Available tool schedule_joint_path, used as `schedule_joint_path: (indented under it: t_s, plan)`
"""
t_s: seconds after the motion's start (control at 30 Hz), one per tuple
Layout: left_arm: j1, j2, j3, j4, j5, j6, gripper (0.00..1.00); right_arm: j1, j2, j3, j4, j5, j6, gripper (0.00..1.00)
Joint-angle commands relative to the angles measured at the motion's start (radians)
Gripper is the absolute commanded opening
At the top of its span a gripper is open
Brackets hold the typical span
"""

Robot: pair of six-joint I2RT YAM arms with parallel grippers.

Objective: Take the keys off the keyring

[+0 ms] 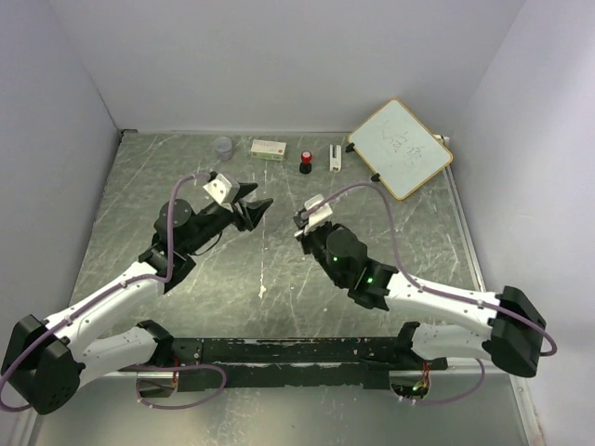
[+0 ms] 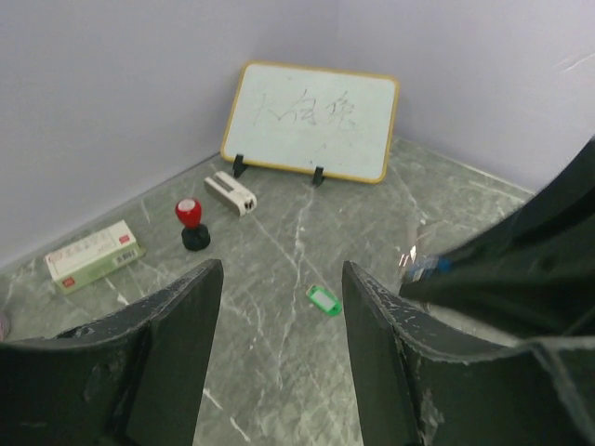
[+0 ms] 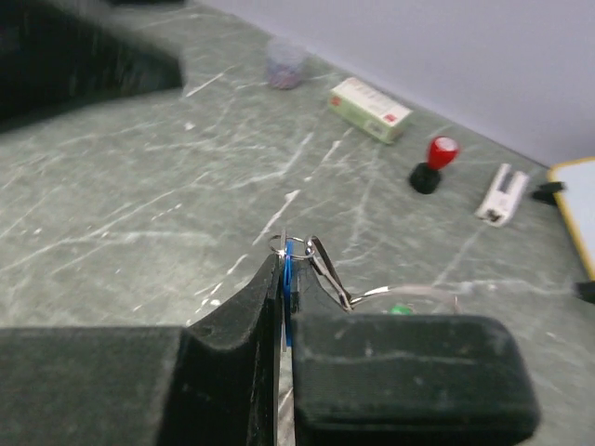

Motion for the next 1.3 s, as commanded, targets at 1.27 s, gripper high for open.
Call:
schedule_joint_path:
  t_s: [1.27]
  plan:
    - [-0.005,-0.039,-0.198,0.396,0.264,-0.021,0.71,0.049,0.144,0.913,-1.26,-0.131,0.215,0.0]
